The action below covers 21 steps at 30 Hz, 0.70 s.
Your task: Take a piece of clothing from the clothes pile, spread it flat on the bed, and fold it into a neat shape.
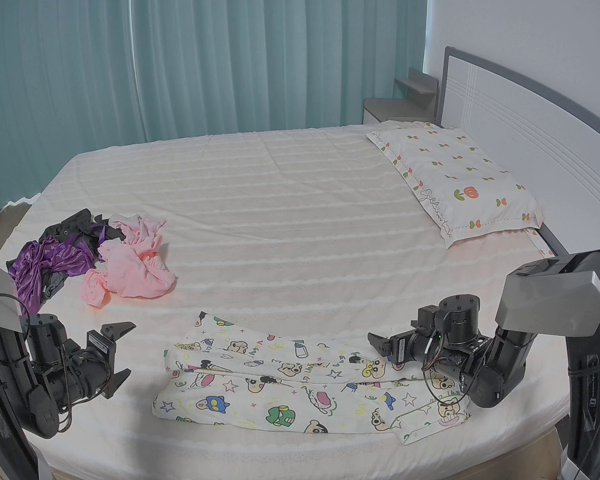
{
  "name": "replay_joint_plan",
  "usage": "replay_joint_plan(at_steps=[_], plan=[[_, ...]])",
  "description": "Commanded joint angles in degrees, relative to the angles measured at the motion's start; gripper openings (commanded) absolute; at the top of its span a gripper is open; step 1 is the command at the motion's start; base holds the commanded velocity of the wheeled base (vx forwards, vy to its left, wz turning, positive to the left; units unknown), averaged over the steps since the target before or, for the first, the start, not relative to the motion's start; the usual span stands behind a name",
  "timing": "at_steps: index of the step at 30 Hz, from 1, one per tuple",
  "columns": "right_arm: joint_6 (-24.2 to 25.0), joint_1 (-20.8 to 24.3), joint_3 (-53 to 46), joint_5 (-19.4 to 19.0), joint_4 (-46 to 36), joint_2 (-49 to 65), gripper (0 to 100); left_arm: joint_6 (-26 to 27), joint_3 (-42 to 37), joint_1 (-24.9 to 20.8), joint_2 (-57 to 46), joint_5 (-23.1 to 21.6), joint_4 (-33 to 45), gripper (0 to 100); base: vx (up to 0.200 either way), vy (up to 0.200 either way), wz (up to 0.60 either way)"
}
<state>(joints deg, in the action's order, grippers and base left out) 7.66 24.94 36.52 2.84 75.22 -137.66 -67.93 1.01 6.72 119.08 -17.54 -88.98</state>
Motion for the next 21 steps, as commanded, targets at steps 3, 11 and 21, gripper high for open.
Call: replay_joint_plan(at_steps=[3, 11, 21], plan=[[-1.15, 0.46, 0.48, 0.24, -0.16, -2.62, 100, -0.28, -1.01, 0.05, 0.10, 0.32, -0.05, 100, 0.000, 0.000, 0.00], [-3.35, 0.37, 2.68, 1.82, -4.73, -2.09, 100, -0.63, -1.01, 0.05, 0.01, 0.67, -0.05, 100, 0.000, 0.000, 0.00], [-3.52, 0.28, 5.23, 5.42, -8.16, -2.18, 100, -0.63, -1.01, 0.05, 0.01, 0.58, -0.05, 100, 0.000, 0.000, 0.00]])
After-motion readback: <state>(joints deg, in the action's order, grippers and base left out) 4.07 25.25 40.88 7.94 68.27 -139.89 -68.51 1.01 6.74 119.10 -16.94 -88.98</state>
